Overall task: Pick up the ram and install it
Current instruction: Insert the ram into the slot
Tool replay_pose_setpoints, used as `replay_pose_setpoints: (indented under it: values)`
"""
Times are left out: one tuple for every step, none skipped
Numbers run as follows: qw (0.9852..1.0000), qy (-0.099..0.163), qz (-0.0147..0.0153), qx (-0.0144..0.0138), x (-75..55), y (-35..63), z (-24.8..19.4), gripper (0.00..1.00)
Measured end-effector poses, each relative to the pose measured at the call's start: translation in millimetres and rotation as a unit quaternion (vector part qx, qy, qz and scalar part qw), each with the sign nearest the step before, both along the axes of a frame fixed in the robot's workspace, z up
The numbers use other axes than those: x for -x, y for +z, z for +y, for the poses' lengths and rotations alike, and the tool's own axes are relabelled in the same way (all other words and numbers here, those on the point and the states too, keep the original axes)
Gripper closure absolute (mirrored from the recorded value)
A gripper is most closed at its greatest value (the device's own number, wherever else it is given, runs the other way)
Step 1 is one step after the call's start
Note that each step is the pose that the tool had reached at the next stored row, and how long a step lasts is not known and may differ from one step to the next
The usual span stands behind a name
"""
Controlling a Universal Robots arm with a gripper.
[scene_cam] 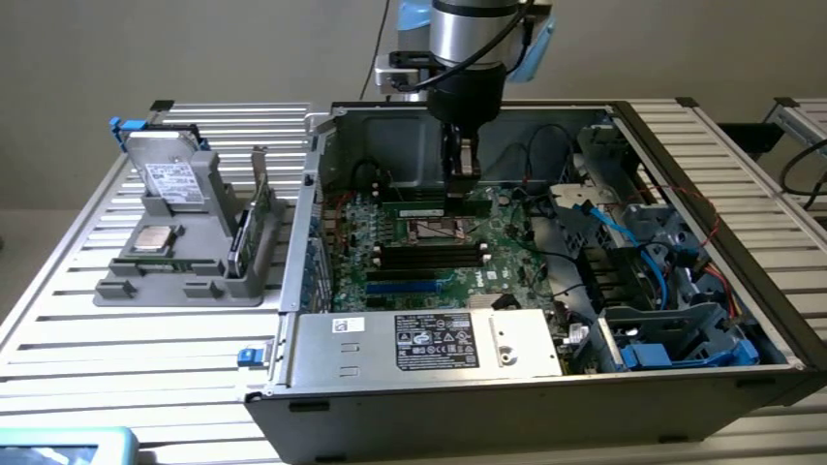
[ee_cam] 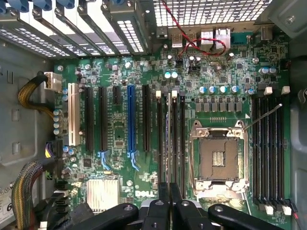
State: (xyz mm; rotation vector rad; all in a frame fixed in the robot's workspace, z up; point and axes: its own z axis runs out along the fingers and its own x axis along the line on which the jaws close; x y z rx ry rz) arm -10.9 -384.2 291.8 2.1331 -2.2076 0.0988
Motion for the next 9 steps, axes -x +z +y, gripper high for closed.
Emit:
replay_pose_setpoints:
  values:
    - [1.0, 0.0, 0.0, 0.0, 0.0, -1.1, 0.0, 0.87]
    - [1.0, 0.0, 0.0, 0.0, 0.0, -2.2, -0.1, 0.87]
    - [1.0, 0.0, 0.0, 0.0, 0.0, -3.1, -0.2, 0.87]
    - [1.0, 0.0, 0.0, 0.0, 0.0, -4.1, -0.3, 0.87]
    - [1.0, -0.001, 0.0, 0.0, 0.0, -5.2, -0.3, 0.87]
    - [1.0, -0.001, 0.0, 0.0, 0.0, -6.3, -0.4, 0.87]
    - [1.0, -0.001, 0.0, 0.0001, 0.0, -7.4, -0.5, 0.87]
    - [1.0, -0.001, 0.0, 0.0, 0.0, -8.5, -0.5, 0.87]
    - [1.0, -0.001, 0.0, 0.0001, 0.0, -9.6, -0.5, 0.87]
